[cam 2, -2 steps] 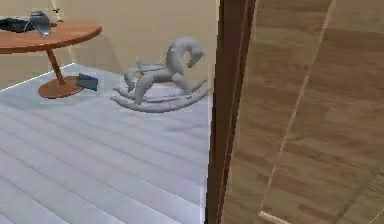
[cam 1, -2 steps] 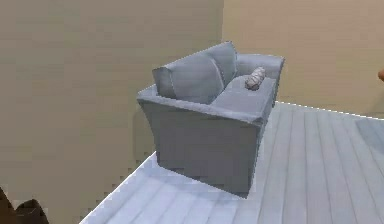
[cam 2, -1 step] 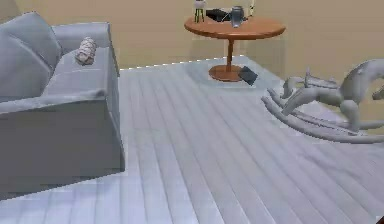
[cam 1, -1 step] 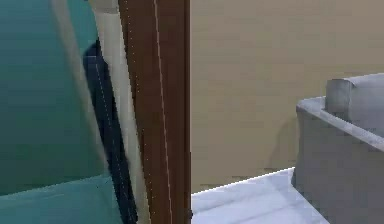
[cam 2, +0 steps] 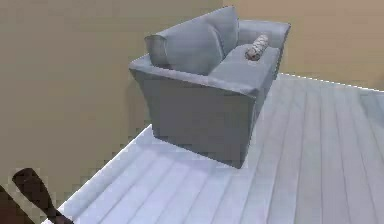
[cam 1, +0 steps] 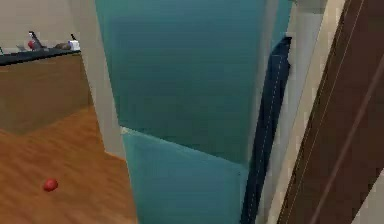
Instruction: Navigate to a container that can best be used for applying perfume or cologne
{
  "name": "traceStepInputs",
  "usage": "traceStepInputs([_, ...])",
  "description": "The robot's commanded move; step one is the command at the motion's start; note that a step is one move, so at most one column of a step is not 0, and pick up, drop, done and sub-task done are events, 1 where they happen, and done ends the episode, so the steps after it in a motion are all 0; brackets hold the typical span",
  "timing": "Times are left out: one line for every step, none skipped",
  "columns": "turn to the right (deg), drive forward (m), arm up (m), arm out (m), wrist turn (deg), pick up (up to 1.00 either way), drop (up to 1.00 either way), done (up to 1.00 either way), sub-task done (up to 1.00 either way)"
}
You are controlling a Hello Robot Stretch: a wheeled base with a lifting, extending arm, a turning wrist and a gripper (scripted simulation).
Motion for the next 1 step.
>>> traceStepInputs([-36.0,0.0,0.0,0.0,0.0,0.0,0.0,0.0,0.0])
